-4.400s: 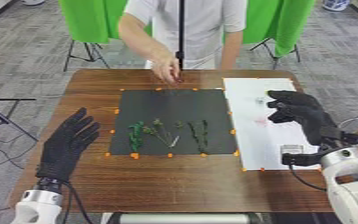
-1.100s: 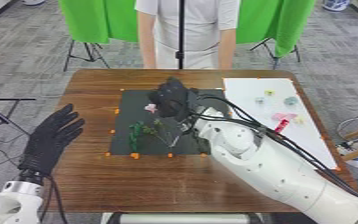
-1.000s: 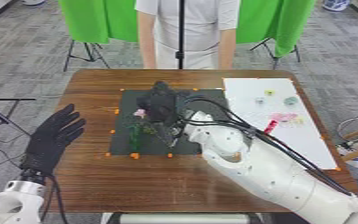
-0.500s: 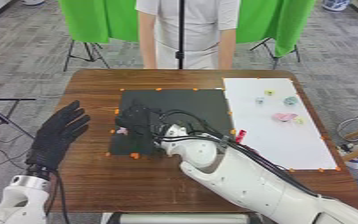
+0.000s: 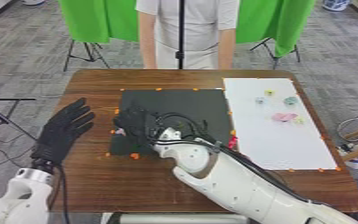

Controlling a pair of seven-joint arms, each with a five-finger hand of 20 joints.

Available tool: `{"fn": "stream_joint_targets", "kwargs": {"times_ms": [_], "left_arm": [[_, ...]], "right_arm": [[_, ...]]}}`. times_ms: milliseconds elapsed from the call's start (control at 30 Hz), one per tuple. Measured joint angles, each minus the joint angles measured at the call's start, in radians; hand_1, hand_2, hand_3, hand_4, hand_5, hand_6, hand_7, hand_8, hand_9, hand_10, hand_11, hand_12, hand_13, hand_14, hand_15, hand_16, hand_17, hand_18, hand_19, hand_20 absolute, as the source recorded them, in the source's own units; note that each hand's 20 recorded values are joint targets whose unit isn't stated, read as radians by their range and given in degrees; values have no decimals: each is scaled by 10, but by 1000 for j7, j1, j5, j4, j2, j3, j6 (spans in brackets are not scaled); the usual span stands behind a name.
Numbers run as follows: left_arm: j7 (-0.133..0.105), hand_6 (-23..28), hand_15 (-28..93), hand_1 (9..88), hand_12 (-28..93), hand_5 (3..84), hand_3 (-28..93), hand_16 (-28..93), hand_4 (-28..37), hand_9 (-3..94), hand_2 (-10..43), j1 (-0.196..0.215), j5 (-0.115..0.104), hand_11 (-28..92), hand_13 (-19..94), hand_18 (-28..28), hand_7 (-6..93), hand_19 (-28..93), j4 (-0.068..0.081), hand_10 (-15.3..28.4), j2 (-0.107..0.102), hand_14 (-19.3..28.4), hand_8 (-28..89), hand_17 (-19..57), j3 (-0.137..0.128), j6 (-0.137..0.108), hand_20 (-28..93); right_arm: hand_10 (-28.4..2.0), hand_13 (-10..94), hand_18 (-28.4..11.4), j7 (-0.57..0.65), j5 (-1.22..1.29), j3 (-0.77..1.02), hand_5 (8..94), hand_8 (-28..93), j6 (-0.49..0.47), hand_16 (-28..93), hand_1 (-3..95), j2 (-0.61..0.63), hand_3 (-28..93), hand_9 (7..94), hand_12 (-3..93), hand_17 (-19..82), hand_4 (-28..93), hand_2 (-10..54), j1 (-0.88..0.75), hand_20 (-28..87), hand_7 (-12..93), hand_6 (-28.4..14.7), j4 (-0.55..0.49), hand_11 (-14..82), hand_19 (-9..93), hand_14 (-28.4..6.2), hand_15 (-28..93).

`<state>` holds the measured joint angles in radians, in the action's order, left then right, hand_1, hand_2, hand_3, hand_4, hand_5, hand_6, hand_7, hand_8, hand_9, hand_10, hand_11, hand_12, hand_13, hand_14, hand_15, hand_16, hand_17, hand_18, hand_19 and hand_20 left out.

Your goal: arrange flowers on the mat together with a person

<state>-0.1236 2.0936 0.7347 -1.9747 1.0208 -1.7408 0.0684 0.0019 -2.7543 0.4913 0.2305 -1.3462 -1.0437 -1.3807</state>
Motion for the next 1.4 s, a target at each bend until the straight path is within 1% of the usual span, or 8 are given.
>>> {"fn": "stream_joint_targets", "kwargs": {"times_ms": [200,600,900,1033,1100,1233,1333,1400], "left_arm": [[9,27,240,265,181,319,712,29,-248,250,22,-32,1,195,210,222,196,444,4,116,1,133,-96,-90,12,15,103],[20,27,240,268,181,319,716,29,-241,250,26,-50,2,195,210,223,196,444,9,116,1,133,-96,-90,19,25,104],[19,27,242,265,181,319,715,29,-244,250,23,-50,2,196,210,222,196,444,10,116,1,134,-96,-90,19,26,104],[20,27,241,265,182,319,714,29,-244,250,24,-50,2,195,210,222,195,443,10,116,1,134,-96,-90,18,26,104],[19,28,241,265,181,320,714,29,-244,250,24,-48,2,195,210,222,194,443,10,116,4,134,-95,-90,17,26,104],[13,27,242,266,181,319,713,29,-244,251,24,-36,3,195,211,222,195,443,6,116,10,134,-95,-90,11,24,104],[-3,28,242,266,181,320,713,28,-244,251,24,-18,3,195,211,222,196,444,-4,116,18,134,-96,-90,3,20,105],[-20,28,242,266,182,319,714,28,-244,251,24,-1,2,196,211,222,195,444,-13,116,27,134,-96,-90,-3,16,105]], "right_arm": [[-73,759,-192,21,-9,-2,680,25,0,238,507,-10,776,822,505,368,-283,-95,-14,389,500,19,12,233,875,-63,793],[-79,738,-193,78,-6,-12,640,28,8,242,458,-21,774,772,485,356,-283,-95,-8,398,494,10,29,271,868,-66,799],[-90,731,-194,95,7,-22,631,23,8,238,423,-22,767,734,406,348,-283,-95,2,408,491,6,26,356,861,-68,801],[-99,728,-197,94,22,-17,632,28,9,238,391,-22,774,716,344,344,-283,-95,-1,414,484,2,20,415,859,-72,801],[-108,727,-201,94,35,-17,636,33,10,238,350,-21,792,702,303,341,-279,-52,-3,415,454,-2,13,440,858,-79,799],[-113,722,-207,97,109,-19,644,2,10,234,281,-16,819,679,296,337,-258,35,-4,413,393,-11,-25,440,855,-87,789],[-124,700,-209,109,222,-16,636,-123,4,231,249,0,826,664,294,318,-235,68,-6,402,380,-16,-95,433,839,-98,777],[-130,660,-202,122,311,2,620,-145,-13,222,241,15,829,643,290,288,-230,75,-14,388,370,-23,-166,426,796,-106,758]]}}
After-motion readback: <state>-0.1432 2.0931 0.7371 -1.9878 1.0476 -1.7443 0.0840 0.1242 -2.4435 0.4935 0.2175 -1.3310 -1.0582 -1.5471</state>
